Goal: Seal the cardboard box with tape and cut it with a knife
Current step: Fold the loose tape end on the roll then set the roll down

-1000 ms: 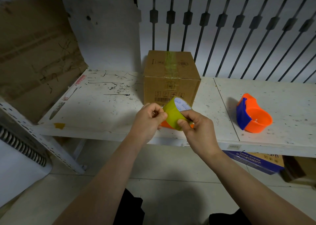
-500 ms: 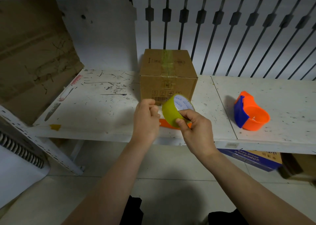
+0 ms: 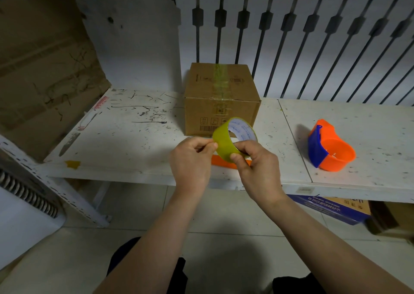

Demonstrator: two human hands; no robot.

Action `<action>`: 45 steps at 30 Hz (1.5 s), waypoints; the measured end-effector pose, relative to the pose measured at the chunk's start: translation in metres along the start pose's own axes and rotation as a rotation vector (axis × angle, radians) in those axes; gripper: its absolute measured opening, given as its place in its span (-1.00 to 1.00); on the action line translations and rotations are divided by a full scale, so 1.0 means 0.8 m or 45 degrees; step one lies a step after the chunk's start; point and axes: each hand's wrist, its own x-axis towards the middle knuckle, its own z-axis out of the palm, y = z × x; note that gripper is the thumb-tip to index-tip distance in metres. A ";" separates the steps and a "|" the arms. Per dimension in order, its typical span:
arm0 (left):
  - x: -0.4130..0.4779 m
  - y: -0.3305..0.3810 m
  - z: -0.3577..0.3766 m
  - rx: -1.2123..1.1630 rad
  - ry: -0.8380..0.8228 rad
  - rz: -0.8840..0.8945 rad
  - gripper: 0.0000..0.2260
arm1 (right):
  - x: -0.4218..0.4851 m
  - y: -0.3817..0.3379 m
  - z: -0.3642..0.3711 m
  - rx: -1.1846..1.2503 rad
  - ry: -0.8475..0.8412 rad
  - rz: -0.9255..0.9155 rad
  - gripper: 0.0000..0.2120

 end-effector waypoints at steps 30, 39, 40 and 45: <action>-0.007 -0.001 0.023 0.538 -0.091 0.637 -0.90 | 0.009 -0.002 -0.003 0.656 -0.117 0.586 -0.84; -0.015 -0.017 0.033 0.761 -0.016 0.655 -0.87 | 0.027 -0.001 -0.010 0.114 -0.158 0.402 -0.88; -0.017 -0.015 0.032 0.741 -0.017 0.633 -0.87 | 0.026 -0.001 -0.009 0.046 -0.149 0.371 -0.88; -0.020 -0.014 0.036 0.447 -0.088 0.312 -0.93 | 0.023 -0.003 -0.011 -0.181 -0.031 0.214 -0.91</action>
